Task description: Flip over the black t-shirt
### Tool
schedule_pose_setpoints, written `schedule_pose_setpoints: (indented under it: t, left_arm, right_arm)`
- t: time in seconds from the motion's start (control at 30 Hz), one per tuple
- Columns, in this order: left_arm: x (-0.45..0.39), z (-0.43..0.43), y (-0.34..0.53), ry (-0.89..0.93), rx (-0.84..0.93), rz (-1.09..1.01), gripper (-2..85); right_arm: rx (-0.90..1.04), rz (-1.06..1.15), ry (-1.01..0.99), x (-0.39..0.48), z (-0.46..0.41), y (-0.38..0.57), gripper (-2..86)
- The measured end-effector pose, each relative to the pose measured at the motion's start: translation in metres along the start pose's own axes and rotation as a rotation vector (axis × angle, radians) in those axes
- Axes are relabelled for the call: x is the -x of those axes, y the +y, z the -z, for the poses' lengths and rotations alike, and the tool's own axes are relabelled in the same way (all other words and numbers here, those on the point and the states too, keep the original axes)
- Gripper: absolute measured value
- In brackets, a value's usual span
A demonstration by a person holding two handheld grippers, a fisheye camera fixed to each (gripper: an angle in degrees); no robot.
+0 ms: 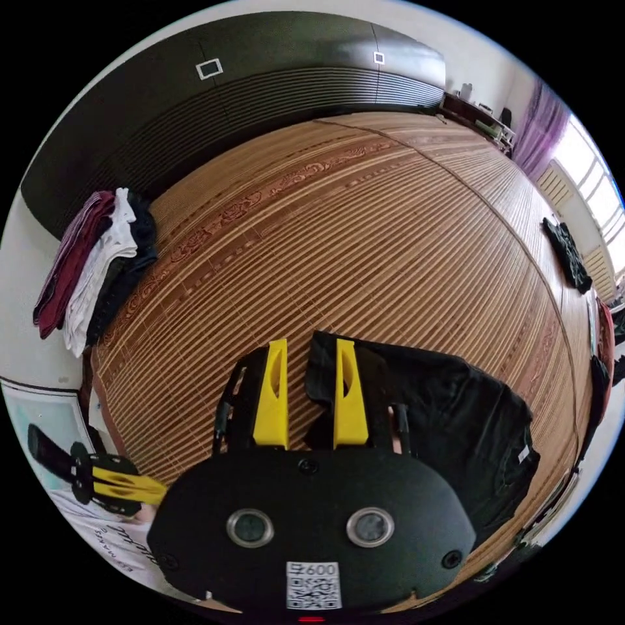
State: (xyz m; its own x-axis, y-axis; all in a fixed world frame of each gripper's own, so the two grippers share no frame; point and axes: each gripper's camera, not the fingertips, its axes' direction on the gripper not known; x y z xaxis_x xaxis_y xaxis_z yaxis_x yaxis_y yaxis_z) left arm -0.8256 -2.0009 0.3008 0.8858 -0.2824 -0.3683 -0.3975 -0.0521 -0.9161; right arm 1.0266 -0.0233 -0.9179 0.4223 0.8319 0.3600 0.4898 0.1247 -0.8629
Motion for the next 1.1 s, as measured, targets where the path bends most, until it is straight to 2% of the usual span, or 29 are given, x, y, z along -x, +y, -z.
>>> schedule_pose_setpoints:
  t: [0.07,0.23,0.4,0.53,0.67,0.77,1.0,1.1]
  left_arm:
    - [-0.018,0.018,-0.009,-0.022,0.002,-0.057,-0.1]
    - [-0.027,0.061,-0.006,-0.077,-0.066,-0.012,0.0]
    - [-0.033,0.084,-0.010,-0.054,-0.106,0.037,0.0]
    - [-0.051,0.087,-0.008,-0.040,-0.099,0.022,0.0]
    - [-0.076,0.073,-0.005,-0.054,-0.050,-0.026,0.0]
    - [-0.093,0.060,0.000,-0.089,-0.013,-0.065,0.2]
    - [-0.122,0.020,0.022,-0.135,0.042,-0.150,1.4]
    - [-0.139,-0.003,0.034,-0.170,0.071,-0.224,2.2]
  right_arm:
    - [0.092,-0.011,0.070,-0.001,-0.040,-0.026,6.4]
    - [0.094,-0.011,0.176,-0.012,-0.051,-0.052,-0.2]
    - [-0.010,-0.032,0.127,-0.048,0.005,-0.042,-0.8]
    - [-0.128,-0.034,0.230,-0.103,0.093,0.007,-0.9]
    - [-0.236,-0.127,0.157,-0.183,0.157,0.087,-0.9]
    - [-0.303,-0.187,0.091,-0.230,0.159,0.146,-0.9]
    - [-0.375,-0.305,0.052,-0.283,0.122,0.215,-0.9]
    - [-0.484,-0.374,0.014,-0.305,0.108,0.247,-0.9]
